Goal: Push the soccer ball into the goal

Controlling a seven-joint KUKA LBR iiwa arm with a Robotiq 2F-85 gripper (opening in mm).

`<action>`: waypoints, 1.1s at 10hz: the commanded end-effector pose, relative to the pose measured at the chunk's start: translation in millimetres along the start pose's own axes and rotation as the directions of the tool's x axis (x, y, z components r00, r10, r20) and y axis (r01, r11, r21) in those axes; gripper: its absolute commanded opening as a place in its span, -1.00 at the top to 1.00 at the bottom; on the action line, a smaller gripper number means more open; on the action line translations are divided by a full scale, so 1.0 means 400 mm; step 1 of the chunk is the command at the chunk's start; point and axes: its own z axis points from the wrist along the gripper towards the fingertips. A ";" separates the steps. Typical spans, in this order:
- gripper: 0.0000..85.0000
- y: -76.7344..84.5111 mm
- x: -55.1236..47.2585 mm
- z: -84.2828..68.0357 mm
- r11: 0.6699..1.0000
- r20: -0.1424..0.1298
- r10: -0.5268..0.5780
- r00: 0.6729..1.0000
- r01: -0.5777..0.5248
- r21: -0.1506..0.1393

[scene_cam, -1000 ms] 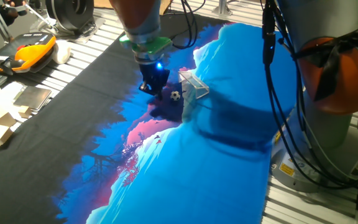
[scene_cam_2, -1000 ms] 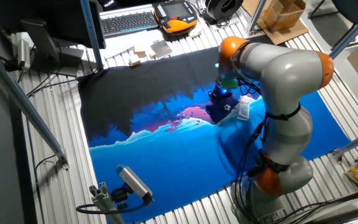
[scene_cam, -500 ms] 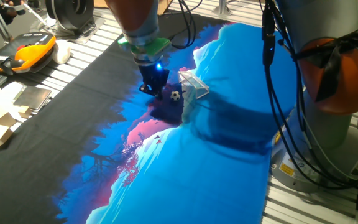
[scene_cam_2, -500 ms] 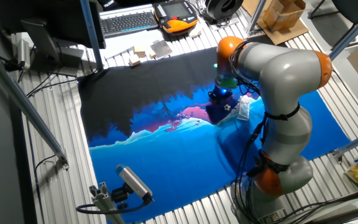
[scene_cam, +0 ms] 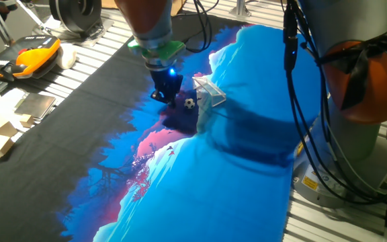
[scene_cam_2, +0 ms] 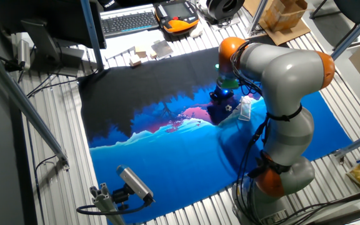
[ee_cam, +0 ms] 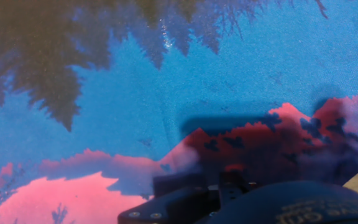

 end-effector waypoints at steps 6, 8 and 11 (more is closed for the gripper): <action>1.00 -0.037 0.029 0.049 0.999 0.061 -0.026 0.998 0.023 0.049; 1.00 -0.056 0.031 0.053 0.997 0.052 -0.039 0.998 0.036 0.062; 1.00 -0.098 0.052 0.046 0.993 0.012 -0.072 0.997 0.071 0.096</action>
